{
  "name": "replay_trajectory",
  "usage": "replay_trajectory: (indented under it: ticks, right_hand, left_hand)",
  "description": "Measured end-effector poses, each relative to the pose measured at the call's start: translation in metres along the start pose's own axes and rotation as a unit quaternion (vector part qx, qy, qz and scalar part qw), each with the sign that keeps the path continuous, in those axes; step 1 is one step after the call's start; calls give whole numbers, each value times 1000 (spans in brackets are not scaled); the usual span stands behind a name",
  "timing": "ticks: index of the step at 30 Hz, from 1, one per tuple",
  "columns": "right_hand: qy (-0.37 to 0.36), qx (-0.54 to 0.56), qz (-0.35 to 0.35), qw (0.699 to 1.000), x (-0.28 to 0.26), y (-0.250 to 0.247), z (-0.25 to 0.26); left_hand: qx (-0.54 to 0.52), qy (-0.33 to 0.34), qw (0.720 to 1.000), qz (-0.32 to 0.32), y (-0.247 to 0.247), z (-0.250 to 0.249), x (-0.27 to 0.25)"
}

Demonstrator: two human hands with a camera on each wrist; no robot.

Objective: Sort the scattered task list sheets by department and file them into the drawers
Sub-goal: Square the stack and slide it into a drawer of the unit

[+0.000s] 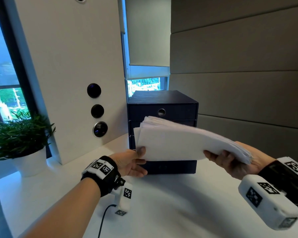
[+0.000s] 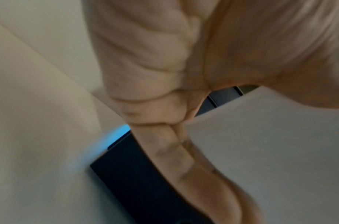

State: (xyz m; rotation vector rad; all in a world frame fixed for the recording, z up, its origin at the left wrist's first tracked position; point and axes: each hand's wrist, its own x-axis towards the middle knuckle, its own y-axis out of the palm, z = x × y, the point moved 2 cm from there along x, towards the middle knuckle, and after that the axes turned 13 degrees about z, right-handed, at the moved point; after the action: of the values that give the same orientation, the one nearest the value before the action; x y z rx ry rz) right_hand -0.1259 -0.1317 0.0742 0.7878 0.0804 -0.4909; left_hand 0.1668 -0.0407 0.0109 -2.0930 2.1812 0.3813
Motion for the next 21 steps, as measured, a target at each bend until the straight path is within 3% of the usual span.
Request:
replay_trajectory:
  ticks: [6,7,10,11,14,16,18,21]
  right_hand:
    - [39,-78,-101,991,1,-5,-22]
    - [45,-100,-113,987,1,-4,-27]
    - [33,-149,-147,977,6,-4,-36]
    - [27,-143,-145,979,8,-2,-36]
    - [32,-132,-142,981,9,0,-28]
    - [44,-163,-140,976,9,0,-24]
    - [55,-208,-157,964,8,-3,-25]
    - [37,-373,-198,906,-7,-2,-35]
  left_hand:
    - [-193,23,978,76,3,4,-15]
    - [-178,9,981,73,7,1,-18]
    - [-36,-16,999,-34,20,-5,-25]
    - [-24,-36,999,-30,24,-4,-24]
    - [66,-30,990,-120,20,-5,-22]
    - [32,-26,991,-129,15,-6,-18]
    - [126,-44,980,-149,16,-11,-22]
    - [215,-38,970,-108,31,-14,-33]
